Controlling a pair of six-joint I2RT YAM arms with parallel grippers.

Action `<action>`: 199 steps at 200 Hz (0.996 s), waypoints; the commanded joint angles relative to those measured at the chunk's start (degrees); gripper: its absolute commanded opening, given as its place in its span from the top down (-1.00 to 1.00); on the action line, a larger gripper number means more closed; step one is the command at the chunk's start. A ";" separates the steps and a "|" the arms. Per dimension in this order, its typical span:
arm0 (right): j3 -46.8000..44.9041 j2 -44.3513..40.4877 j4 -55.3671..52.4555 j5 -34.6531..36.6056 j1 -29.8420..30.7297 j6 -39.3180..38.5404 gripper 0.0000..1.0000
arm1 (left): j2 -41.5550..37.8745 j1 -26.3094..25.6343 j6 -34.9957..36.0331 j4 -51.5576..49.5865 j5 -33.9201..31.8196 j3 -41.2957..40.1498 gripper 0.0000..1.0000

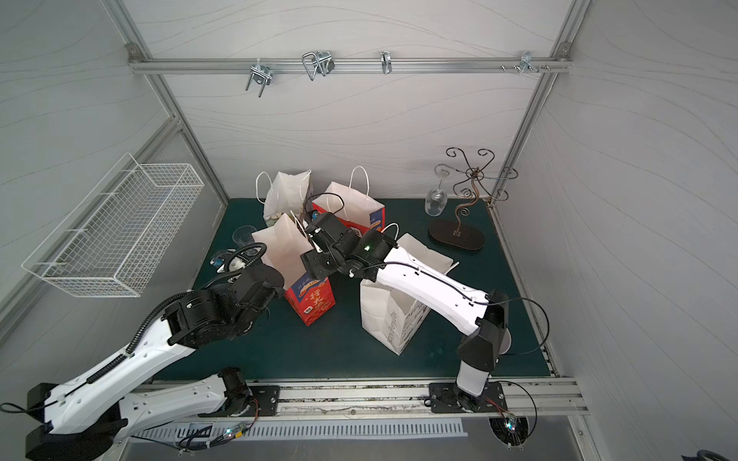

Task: Put away the paper bag
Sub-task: Adjust the paper bag at the center of the board.

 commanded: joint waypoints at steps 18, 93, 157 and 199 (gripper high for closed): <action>3.09 0.90 -2.75 -1.72 -1.87 -0.52 -0.41 | -1.30 -0.27 -0.53 0.77 0.48 0.23 1.00; 4.02 4.73 -2.74 -5.69 -2.44 -2.89 0.20 | -2.14 -0.28 0.52 2.21 2.46 -0.74 0.96; 4.61 4.83 -3.76 -8.85 -3.02 -5.35 1.00 | -7.31 -0.24 11.69 4.87 0.19 -0.93 -0.12; 1.80 2.71 -3.78 -11.92 -4.96 -7.94 1.00 | -11.49 -0.26 30.62 7.80 3.68 1.95 -1.00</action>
